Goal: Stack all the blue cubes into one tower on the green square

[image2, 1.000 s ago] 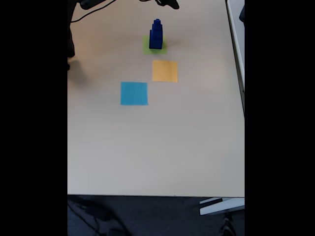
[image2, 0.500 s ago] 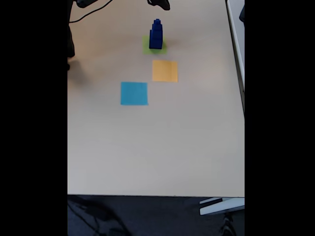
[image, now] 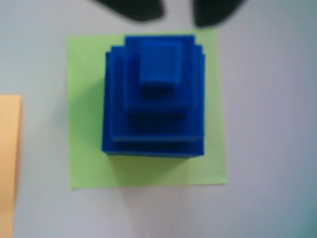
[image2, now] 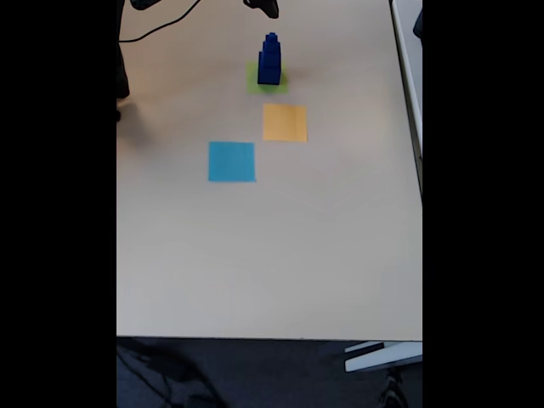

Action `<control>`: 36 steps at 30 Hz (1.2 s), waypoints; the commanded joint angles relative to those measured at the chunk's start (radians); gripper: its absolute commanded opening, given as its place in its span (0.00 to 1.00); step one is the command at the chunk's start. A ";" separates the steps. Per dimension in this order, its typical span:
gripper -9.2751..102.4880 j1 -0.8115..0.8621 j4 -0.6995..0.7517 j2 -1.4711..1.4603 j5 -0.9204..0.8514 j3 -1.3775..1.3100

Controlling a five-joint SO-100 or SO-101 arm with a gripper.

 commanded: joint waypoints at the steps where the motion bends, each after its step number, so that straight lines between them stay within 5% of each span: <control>1: 0.08 -0.006 0.003 0.097 0.015 0.006; 36: 0.08 0.037 0.152 0.196 -0.017 -0.012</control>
